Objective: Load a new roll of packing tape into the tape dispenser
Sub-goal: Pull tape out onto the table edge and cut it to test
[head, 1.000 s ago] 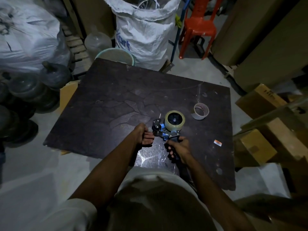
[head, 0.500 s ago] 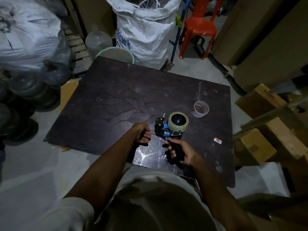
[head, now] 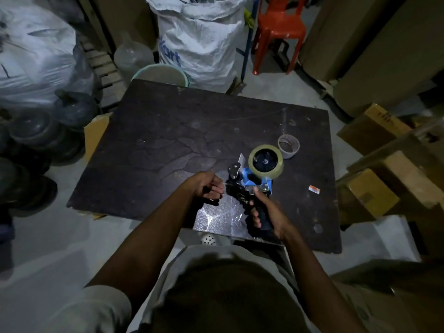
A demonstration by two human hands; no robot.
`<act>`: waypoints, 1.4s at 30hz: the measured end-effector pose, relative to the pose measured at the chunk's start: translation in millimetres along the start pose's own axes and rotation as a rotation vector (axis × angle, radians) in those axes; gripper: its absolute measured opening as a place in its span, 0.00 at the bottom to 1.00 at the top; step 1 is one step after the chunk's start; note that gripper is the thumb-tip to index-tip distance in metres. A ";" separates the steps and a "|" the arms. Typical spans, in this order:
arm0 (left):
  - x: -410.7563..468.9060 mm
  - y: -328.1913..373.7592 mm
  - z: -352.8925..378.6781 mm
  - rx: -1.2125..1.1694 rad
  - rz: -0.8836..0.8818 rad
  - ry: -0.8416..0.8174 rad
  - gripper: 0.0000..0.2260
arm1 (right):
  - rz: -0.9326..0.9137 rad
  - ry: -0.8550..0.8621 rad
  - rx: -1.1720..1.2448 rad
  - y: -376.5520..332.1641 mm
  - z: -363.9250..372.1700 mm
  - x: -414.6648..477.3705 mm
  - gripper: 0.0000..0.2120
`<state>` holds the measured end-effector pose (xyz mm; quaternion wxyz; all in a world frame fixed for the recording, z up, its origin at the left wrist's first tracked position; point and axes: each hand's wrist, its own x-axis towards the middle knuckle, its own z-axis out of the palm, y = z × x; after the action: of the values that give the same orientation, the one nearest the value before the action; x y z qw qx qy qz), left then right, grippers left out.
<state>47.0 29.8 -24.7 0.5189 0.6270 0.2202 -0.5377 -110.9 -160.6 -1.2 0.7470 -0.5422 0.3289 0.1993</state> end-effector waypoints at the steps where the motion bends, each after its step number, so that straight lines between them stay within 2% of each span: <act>1: -3.5 1.2 3.3 0.041 -0.010 -0.031 0.14 | -0.018 0.011 -0.002 0.6 0.0 -4.2 0.29; 4: -11.1 4.3 13.1 0.187 0.005 0.009 0.09 | -0.090 0.065 -0.033 7.7 -2.7 -19.1 0.34; 6: -14.6 7.5 20.1 0.202 0.058 0.030 0.07 | -0.170 0.148 -0.058 15.1 -6.0 -34.3 0.31; 13: -37.6 20.5 54.2 0.195 0.151 0.057 0.14 | -0.262 0.211 -0.066 30.4 -10.0 -67.7 0.26; 16: -45.7 8.8 61.3 0.226 0.164 0.012 0.15 | -0.285 0.212 -0.051 38.1 -12.1 -81.0 0.26; 18: -53.7 -1.2 65.4 0.239 0.187 -0.023 0.15 | -0.299 0.221 -0.035 47.9 -13.2 -92.5 0.26; 25: -90.4 -47.9 78.1 0.305 0.317 0.026 0.09 | -0.357 0.237 -0.034 92.2 -1.9 -147.8 0.26; 27: -104.9 -62.5 82.8 0.349 0.348 0.094 0.12 | -0.352 0.244 -0.023 106.7 3.4 -163.2 0.25; 31: -129.0 -86.0 89.2 0.407 0.461 0.332 0.13 | -0.354 0.259 -0.045 130.1 15.8 -188.8 0.25; 38: -143.4 -109.6 87.9 0.490 0.496 0.350 0.12 | -0.395 0.300 -0.082 155.3 24.5 -218.4 0.32; 42: -142.0 -101.8 85.4 0.545 0.530 0.369 0.10 | -0.438 0.316 -0.118 153.7 33.0 -222.1 0.25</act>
<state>-122.2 31.2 71.4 0.4063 0.8619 -0.0097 -0.3031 -358.8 -65.4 58.0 0.6789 -0.6675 0.3038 -0.0351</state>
